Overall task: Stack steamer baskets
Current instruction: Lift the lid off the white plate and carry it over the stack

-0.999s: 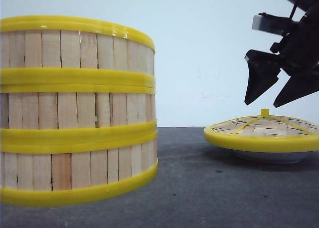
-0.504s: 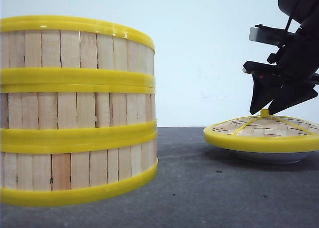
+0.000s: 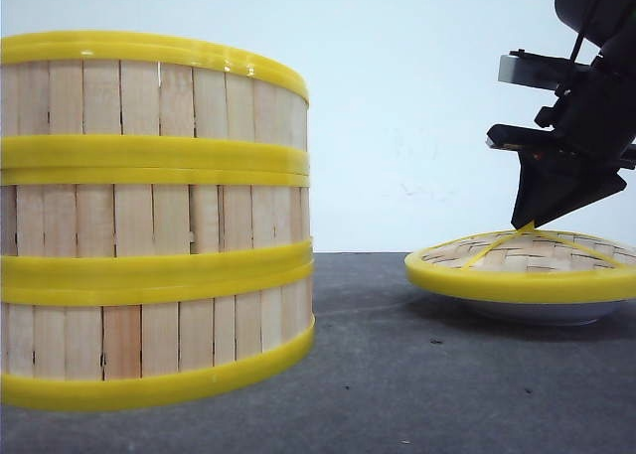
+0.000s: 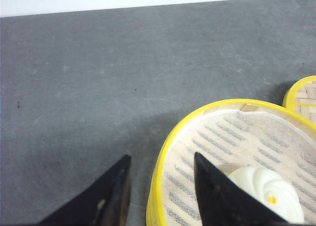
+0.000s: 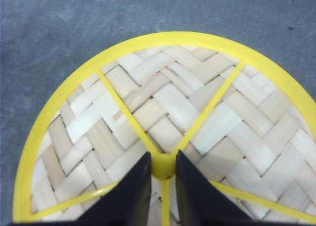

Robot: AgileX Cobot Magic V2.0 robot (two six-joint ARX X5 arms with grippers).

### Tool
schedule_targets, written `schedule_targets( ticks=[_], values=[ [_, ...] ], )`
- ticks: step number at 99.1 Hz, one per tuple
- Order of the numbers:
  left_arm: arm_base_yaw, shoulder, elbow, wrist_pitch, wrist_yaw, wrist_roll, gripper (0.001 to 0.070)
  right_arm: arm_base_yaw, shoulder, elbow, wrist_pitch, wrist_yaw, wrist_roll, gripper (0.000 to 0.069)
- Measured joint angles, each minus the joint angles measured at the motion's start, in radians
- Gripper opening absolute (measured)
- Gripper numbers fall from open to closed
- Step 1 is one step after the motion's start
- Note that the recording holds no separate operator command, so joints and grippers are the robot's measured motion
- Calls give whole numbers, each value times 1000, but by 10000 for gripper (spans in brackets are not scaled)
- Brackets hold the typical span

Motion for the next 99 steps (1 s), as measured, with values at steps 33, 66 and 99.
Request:
schedule_targets(
  ticks=[33, 66, 99],
  values=[
    [48, 0, 0, -6, -172, 1, 228, 13, -64, 192, -191, -25, 0, 53],
    [103, 0, 0, -6, -173, 1, 228, 175, -67, 553, -399, -108, 1, 53],
    [112, 0, 0, -3, -173, 1, 228, 457, 107, 908, -581, -105, -23, 53]
  ],
)
